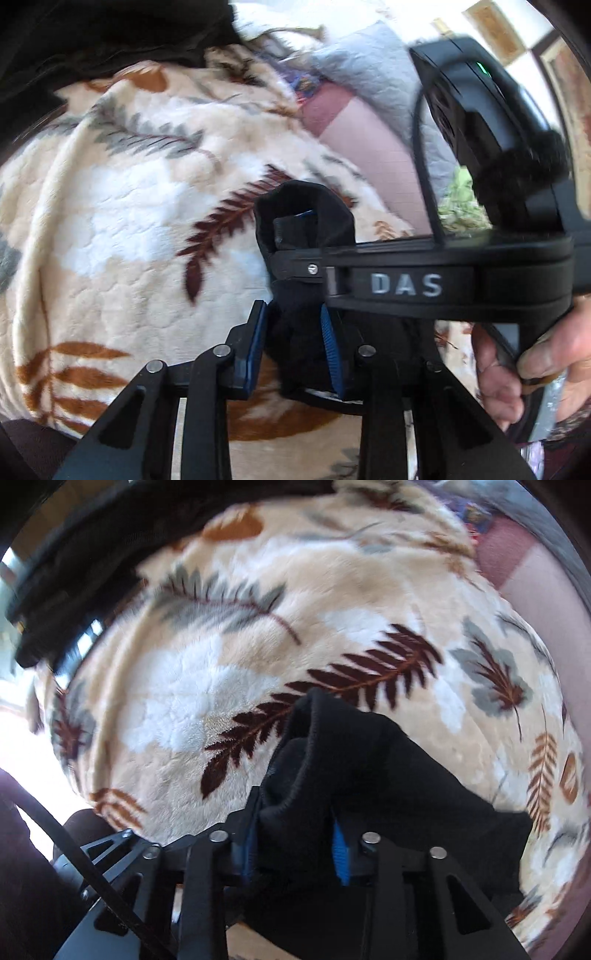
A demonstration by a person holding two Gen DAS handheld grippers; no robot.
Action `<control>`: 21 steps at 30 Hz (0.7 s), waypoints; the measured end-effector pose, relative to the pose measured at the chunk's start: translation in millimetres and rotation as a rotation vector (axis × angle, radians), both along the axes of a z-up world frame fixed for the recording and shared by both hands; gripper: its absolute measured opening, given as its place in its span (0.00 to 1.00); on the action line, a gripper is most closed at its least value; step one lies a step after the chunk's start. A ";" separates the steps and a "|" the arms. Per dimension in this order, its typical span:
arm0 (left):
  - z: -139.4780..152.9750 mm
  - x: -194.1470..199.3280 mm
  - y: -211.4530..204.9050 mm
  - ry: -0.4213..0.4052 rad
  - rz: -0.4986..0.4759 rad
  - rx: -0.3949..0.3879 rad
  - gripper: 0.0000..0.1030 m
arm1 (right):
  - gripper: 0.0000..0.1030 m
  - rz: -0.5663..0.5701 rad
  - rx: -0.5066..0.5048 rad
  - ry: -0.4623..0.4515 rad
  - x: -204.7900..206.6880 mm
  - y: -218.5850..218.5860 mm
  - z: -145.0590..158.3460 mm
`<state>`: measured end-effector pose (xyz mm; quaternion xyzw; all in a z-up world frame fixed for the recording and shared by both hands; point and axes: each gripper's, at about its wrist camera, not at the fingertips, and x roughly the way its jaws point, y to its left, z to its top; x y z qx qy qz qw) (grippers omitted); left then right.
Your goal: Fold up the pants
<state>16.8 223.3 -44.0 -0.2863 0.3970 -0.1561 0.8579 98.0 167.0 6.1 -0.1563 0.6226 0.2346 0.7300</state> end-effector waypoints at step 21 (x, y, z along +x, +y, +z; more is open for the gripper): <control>55.2 -36.5 -54.7 -0.194 -0.106 0.322 0.90 | 0.25 -0.323 0.469 -0.123 -46.6 -194.2 46.2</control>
